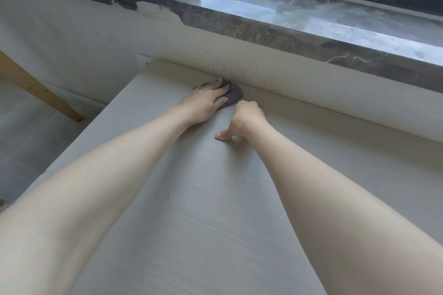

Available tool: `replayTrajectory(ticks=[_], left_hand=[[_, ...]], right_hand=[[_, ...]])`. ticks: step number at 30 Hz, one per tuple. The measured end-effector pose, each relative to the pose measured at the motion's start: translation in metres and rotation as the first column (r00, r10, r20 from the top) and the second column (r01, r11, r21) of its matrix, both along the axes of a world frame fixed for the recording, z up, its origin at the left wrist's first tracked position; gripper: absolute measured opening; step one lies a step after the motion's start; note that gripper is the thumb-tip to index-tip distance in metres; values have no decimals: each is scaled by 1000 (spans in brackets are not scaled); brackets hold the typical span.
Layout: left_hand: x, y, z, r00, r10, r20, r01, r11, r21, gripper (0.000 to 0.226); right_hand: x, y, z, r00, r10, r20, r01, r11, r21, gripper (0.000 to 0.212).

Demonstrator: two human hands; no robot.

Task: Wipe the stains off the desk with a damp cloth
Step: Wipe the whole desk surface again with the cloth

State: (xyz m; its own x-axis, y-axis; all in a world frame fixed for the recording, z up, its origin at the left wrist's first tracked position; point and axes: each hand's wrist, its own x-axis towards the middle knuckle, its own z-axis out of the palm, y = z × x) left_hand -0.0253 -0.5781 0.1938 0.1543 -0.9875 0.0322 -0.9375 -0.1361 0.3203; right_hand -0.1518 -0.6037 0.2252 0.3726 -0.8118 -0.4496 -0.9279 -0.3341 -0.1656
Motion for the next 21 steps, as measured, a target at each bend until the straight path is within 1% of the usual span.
replayTrajectory(ticks=[1,4,5,6,7,10,11,12,14,15,16,18,20,21], left_hand=[[7,-3,-1,999,38,17,-38,999,5,48],[8,-16,1,958,278,67,-282,957,61,49],[2,-21,4,941,332,67,-337,938,82,49],[-4,-23,5,936,348,60,-352,930,102,50],[-8,-22,5,948,314,51,-318,942,111,50],[2,-4,2,993,119,28,-121,988,99,50],[14,-1,1,992,120,34,-123,989,84,50],[25,-1,2,985,171,34,-173,982,82,50],[38,-3,3,937,346,42,-348,931,107,51],[37,-7,5,915,398,61,-403,909,108,51],[31,-9,5,913,401,69,-407,907,112,50],[19,-4,5,955,293,35,-295,950,98,50],[19,13,-1,988,152,1,-152,988,40,49],[26,20,-4,991,134,-10,-134,991,17,49]], right_hand=[[-1,-1,1,1000,-15,19,15,1000,1,105],[-6,1,4,998,-38,51,36,999,27,102],[-8,1,6,998,-38,50,36,999,31,101],[-8,2,7,998,-36,43,35,999,30,101],[-7,2,7,999,-39,36,38,999,26,102],[-4,3,9,999,-42,22,41,999,32,106],[-3,4,10,999,-44,27,43,999,32,105],[-5,4,10,998,-47,35,46,998,34,103],[-8,5,10,996,-54,65,51,998,45,96],[-8,5,11,995,-57,78,54,998,42,93],[-9,5,11,995,-63,82,60,997,44,92],[-9,4,10,993,-80,90,76,996,46,91],[-10,4,9,990,-94,106,89,995,47,90],[-11,5,7,990,-97,107,92,995,46,91]])
